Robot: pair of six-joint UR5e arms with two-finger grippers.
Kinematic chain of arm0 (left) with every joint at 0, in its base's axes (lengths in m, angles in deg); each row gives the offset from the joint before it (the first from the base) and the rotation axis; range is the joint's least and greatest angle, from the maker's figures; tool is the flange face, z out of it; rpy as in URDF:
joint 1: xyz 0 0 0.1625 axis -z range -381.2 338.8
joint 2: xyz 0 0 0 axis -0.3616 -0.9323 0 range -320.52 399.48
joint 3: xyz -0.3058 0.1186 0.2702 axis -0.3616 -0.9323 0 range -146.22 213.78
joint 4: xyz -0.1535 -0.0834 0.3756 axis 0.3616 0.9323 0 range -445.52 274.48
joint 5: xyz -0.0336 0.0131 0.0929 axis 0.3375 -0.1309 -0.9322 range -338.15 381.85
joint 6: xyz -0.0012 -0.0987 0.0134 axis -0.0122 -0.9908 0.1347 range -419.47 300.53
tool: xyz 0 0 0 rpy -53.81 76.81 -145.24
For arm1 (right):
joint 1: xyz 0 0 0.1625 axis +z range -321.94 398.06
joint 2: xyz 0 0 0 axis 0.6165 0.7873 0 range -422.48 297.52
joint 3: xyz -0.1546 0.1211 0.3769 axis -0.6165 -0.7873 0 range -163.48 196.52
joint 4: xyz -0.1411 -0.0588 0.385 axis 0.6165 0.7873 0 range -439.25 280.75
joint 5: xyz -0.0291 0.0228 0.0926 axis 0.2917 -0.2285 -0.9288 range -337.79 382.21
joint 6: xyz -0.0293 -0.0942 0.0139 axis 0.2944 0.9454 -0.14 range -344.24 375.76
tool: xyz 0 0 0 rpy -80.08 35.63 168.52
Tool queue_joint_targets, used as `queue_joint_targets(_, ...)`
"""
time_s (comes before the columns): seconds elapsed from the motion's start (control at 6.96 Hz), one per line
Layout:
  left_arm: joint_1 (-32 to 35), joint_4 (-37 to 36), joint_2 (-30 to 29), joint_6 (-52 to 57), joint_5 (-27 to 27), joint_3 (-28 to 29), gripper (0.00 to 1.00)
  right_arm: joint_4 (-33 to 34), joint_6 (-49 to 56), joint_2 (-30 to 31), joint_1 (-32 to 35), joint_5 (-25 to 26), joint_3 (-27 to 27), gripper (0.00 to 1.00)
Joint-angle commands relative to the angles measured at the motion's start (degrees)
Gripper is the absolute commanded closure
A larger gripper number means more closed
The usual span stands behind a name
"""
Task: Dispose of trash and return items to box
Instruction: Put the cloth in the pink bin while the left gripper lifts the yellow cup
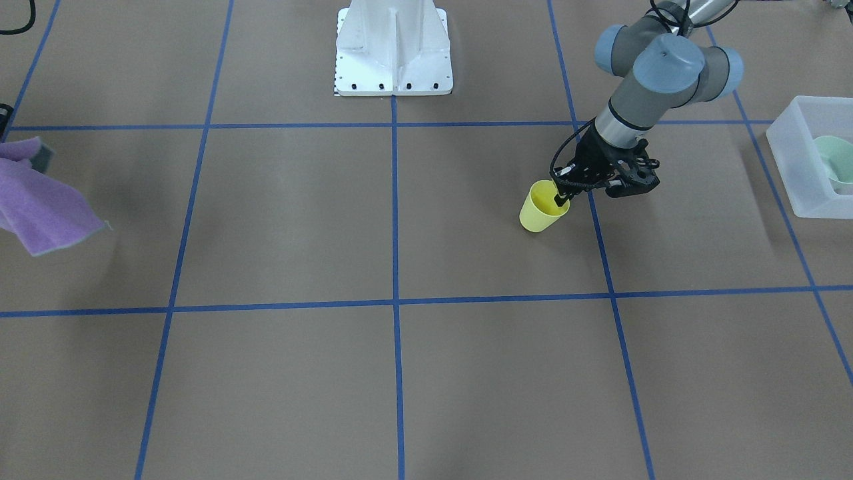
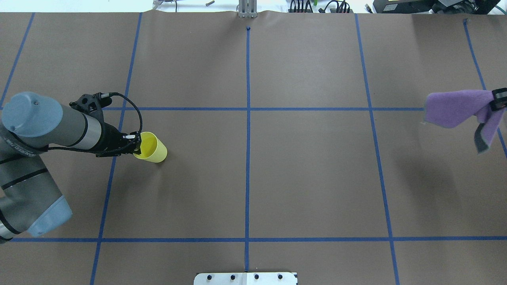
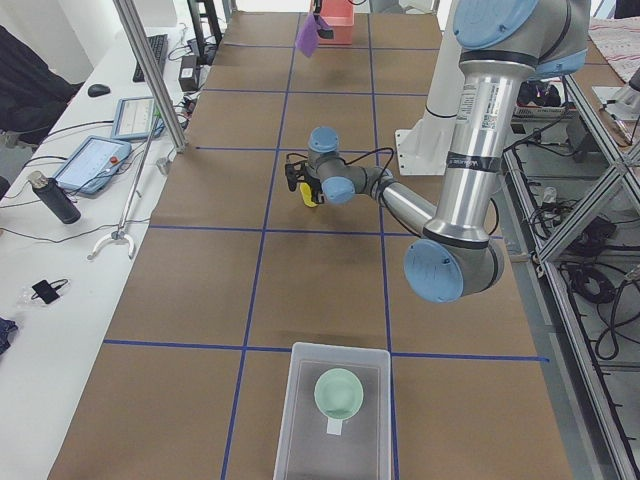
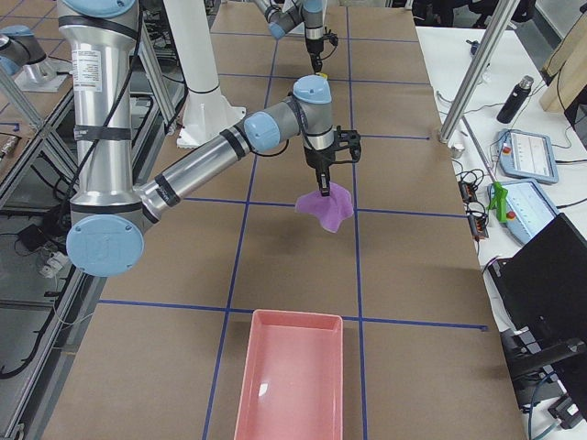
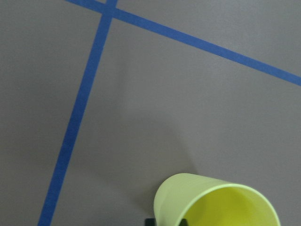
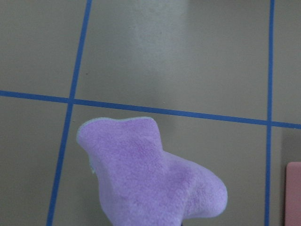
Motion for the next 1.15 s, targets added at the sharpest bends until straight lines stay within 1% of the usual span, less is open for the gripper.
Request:
queue_joint_targets(0.0,0.5,-6.4,-3.4,-2.6,4.3,-2.5,1.0,0.0,11.3,6.4,9.4,-3.4,0.9,1.0)
queue_joint_targets(0.14,1.0,-11.3,-4.5,-2.7,4.8,-6.5,1.0,0.0,19.4,10.2,13.9,-3.7,0.4,1.0)
queue_joint_targets(0.29,2.8,-18.6,-8.2,-2.6,4.9,-7.6,1.0,0.0,26.9,11.9,19.3,-3.8,-3.3,1.0)
queue_joint_targets(0.43,6.2,-22.9,-10.6,-1.7,6.2,-7.6,1.0,-0.3,37.4,12.5,25.4,-3.9,-9.8,1.0)
queue_joint_targets(0.58,11.3,-23.0,-10.0,3.8,9.5,-7.5,1.0,-0.8,45.8,11.7,29.9,-3.7,-15.7,1.0)
queue_joint_targets(0.72,16.9,-23.3,-7.2,12.2,12.3,-6.9,1.0,-0.9,50.4,10.6,32.9,-3.2,-20.1,1.0)
queue_joint_targets(0.86,22.4,-23.5,-4.3,20.8,13.5,-6.1,1.0,-0.9,54.0,9.1,35.2,-3.1,-24.0,1.0)
queue_joint_targets(1.01,28.2,-23.5,0.0,29.8,15.7,-6.0,1.0,-1.4,54.1,9.0,35.3,-3.0,-27.3,1.0)
